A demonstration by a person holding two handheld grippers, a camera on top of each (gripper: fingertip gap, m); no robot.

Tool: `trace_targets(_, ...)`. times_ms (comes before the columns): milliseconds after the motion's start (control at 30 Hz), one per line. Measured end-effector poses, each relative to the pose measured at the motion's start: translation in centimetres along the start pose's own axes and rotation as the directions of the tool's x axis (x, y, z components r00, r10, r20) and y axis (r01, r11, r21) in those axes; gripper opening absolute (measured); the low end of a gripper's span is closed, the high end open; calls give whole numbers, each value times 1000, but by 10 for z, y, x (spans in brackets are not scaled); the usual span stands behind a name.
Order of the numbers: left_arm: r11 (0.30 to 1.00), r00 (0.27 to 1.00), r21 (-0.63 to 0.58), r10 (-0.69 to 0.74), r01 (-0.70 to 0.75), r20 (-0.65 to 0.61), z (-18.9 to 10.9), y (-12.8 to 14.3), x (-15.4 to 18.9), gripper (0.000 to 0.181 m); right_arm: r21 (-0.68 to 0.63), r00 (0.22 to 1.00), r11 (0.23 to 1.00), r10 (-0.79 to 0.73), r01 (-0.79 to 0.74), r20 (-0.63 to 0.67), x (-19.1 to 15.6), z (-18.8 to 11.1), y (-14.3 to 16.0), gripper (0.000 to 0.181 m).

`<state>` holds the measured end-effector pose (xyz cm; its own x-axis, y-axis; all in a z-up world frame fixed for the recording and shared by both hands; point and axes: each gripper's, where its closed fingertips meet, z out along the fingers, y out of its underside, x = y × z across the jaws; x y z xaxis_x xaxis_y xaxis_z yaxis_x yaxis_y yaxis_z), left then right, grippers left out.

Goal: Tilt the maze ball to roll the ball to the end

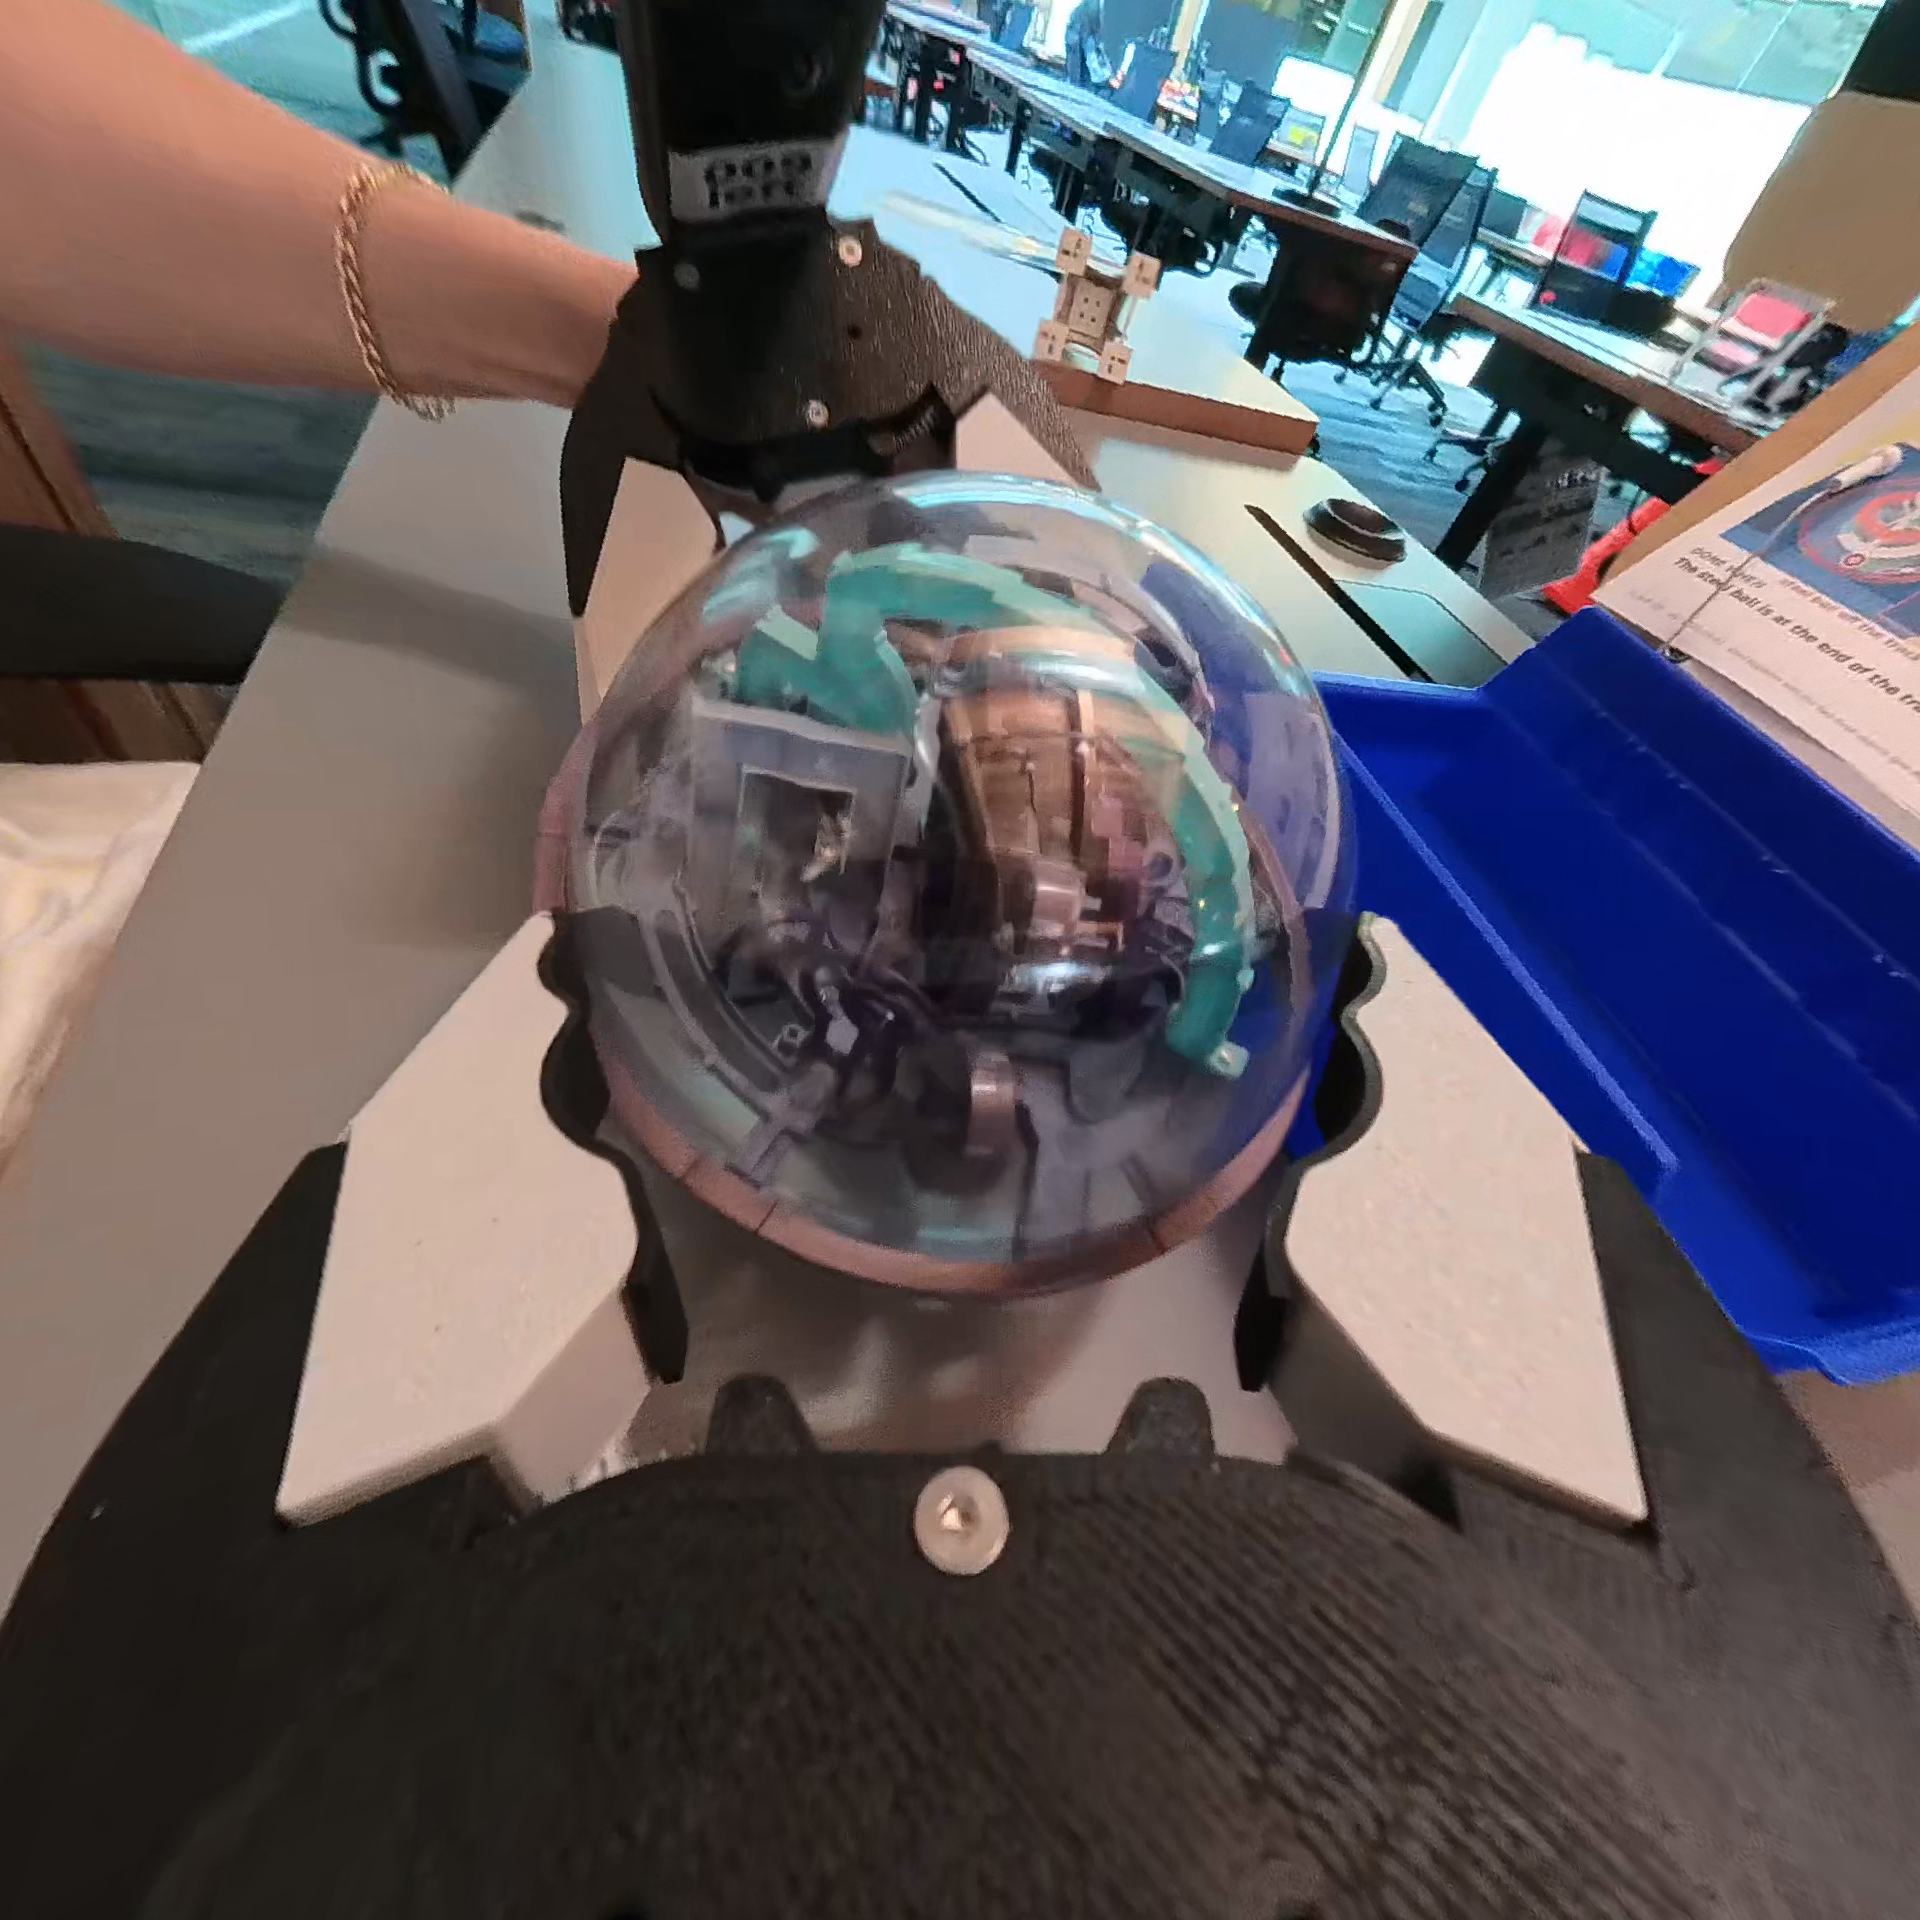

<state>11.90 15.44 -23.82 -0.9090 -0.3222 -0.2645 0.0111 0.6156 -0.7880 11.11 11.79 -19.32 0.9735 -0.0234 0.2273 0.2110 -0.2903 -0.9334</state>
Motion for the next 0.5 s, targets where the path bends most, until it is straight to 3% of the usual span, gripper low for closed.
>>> trace_targets(100, 1000, 1000, 7, -6, 6, -10, 15, -5, 10, 157, 41, 999, 998, 39, -40, 24, -3, 4, -2, 157)
trace_targets(500, 982, 996, 187, -14, -3, 90, 27, -23, 16, 158, 138, 991, 982, 130, -132, 23, -4, -7, -6, 160)
